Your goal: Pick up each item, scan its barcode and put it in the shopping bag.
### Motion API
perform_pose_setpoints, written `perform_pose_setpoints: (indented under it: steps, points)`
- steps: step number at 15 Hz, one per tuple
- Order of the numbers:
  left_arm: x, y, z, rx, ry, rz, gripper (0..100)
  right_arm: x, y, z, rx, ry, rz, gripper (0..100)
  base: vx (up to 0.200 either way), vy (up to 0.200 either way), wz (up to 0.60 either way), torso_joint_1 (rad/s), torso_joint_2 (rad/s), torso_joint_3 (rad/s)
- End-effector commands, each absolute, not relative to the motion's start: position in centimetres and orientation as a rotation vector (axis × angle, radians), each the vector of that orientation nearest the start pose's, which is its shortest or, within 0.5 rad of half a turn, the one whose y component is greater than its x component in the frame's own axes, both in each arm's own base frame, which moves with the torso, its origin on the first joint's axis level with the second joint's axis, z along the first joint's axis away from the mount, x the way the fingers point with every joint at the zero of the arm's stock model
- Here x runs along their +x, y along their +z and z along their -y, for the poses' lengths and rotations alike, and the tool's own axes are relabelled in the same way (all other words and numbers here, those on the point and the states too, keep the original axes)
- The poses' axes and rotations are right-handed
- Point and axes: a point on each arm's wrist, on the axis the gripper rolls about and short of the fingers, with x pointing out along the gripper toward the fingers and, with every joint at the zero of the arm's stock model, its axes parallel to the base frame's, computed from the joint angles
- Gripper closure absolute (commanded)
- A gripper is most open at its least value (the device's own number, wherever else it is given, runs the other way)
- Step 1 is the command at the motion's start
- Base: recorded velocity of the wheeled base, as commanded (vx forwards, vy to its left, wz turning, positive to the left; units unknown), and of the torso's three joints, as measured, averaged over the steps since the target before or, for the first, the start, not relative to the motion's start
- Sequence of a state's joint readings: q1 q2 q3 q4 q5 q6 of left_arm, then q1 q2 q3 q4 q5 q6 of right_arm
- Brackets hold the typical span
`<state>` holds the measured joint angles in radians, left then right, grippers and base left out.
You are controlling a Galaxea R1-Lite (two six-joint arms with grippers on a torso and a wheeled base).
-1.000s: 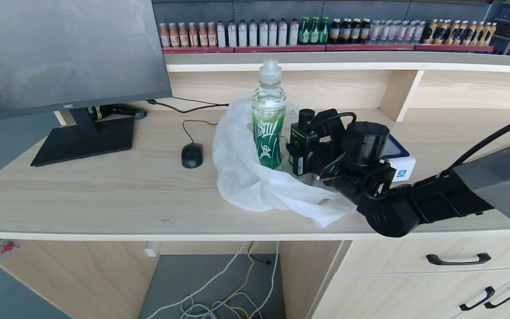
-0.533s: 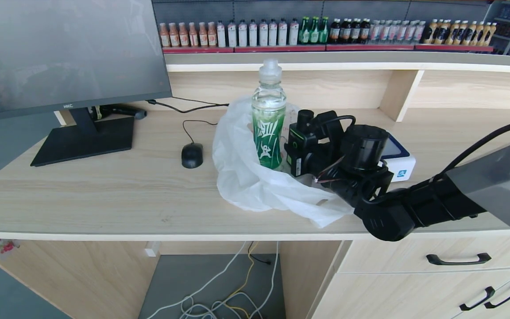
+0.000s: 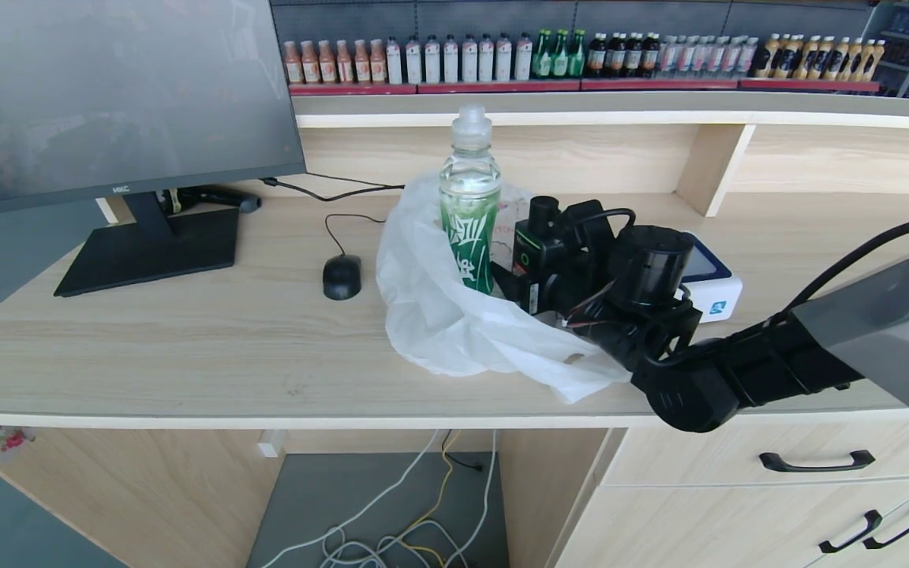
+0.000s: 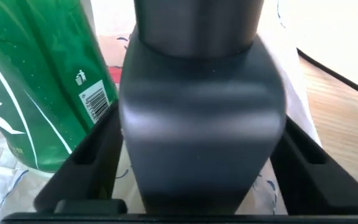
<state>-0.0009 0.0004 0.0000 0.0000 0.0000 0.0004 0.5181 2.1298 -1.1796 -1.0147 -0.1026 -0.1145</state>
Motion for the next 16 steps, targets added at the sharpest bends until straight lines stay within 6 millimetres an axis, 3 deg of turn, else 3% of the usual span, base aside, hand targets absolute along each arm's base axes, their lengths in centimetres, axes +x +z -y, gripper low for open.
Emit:
perform_pose_setpoints:
  steps: [1,10,16]
  points:
    - [-2.3,7.5,0.0,0.000,-0.002,0.000,0,36.9,17.1,-20.9,-0.085,0.414,0.112,0,0.000,0.000,0.00,0.000,0.00,0.000]
    - [-2.3,7.5,0.0,0.000,0.000,0.000,0,36.8,17.6,-20.7,-0.080,0.410,0.127,0,0.000,0.000,0.00,0.000,0.00,0.000]
    - [-2.3,7.5,0.0,0.000,-0.002,0.000,0,36.3,19.1,-20.3,-0.050,0.404,0.188,0,0.000,0.000,0.00,0.000,0.00,0.000]
